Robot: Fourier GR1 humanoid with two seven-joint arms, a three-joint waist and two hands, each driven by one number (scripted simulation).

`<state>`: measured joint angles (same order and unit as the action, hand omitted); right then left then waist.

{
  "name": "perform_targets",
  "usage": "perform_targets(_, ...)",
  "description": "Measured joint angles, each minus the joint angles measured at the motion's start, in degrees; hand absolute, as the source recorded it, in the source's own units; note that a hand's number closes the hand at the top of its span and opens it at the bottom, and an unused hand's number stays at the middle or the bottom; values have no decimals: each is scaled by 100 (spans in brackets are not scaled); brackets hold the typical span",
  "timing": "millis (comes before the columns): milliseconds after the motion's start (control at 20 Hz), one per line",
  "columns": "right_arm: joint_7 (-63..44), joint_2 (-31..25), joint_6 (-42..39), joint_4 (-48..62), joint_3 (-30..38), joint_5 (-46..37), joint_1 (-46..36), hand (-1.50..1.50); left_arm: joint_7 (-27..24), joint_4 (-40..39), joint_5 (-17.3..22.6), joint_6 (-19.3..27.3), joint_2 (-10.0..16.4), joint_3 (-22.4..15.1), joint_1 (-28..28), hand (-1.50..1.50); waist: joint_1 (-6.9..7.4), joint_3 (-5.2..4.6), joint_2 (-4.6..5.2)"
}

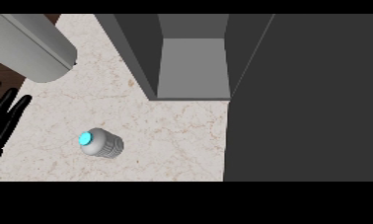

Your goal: Pick up the bottled water, place it into the cabinet and close the cabinet

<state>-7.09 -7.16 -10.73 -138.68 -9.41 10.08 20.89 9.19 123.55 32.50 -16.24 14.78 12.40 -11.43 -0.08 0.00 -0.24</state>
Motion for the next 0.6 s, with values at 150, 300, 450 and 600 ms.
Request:
perform_targets(150,172,14,-127,-45,-179,-20,381,-150,37,-16,-21,-192,90,189,-257,-150,-15,1,0)
perform_targets(300,379,19,-252,-63,-258,-38,685,-150,82,-153,-221,-238,88,224,-282,-150,-34,1,4)
perform_targets(450,597,50,-318,-100,-456,-92,1037,-150,5,-372,-401,-359,24,234,-399,-150,-49,0,3)
perform_targets(600,647,37,-317,-224,-576,-170,1232,-150,-72,-769,-418,-482,51,354,-299,-150,-58,-2,6)
